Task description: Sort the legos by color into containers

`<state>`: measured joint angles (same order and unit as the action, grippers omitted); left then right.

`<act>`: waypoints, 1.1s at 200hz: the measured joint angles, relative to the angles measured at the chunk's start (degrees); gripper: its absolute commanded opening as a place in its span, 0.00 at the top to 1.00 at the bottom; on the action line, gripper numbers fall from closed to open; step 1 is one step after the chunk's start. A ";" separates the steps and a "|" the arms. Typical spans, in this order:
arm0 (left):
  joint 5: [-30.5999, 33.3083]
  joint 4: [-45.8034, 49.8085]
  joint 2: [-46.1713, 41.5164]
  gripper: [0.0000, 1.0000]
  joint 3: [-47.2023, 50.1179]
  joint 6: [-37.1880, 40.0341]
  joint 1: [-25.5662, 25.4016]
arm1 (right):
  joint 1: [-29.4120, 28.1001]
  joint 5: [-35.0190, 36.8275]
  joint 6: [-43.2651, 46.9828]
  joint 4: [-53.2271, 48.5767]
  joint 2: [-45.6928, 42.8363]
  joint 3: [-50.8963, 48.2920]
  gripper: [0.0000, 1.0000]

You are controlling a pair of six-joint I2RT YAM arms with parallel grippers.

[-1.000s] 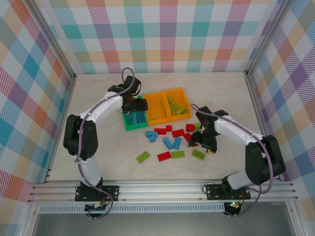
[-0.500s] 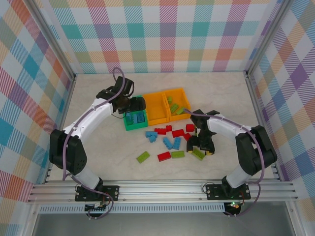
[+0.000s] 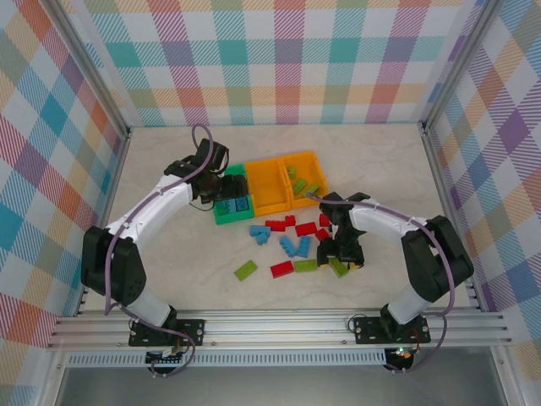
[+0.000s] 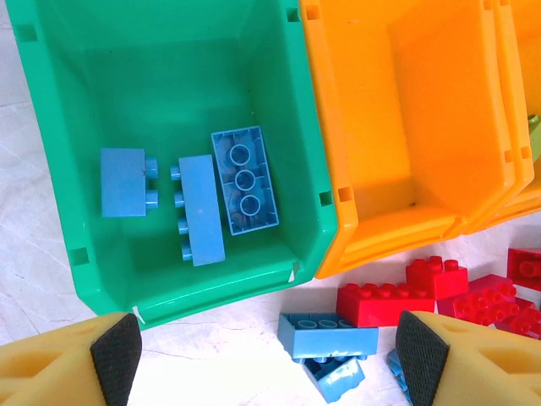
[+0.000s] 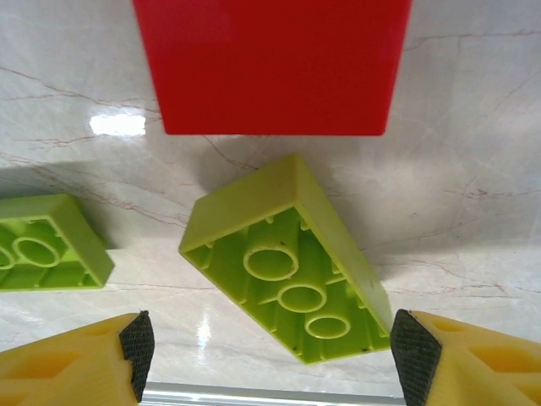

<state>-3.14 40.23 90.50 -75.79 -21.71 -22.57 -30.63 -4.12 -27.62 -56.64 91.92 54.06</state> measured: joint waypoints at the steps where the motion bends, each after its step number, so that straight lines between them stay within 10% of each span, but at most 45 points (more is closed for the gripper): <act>1: -0.02 -0.02 -0.02 0.19 0.02 0.00 0.00 | 0.00 0.04 0.00 -0.02 0.09 0.00 0.27; 87: 0.83 -0.02 -2.32 0.17 1.53 0.04 0.00 | -0.85 3.52 -1.97 0.24 1.79 0.00 0.62; 220: 1.25 0.11 -4.04 0.17 5.22 0.31 0.20 | -2.29 4.13 -1.92 -3.89 -5.90 16.41 0.68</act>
<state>-1.89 40.34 86.46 -70.57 -21.41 -22.37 -32.93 0.01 -29.54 -60.53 86.02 70.48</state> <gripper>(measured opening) 0.835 0.320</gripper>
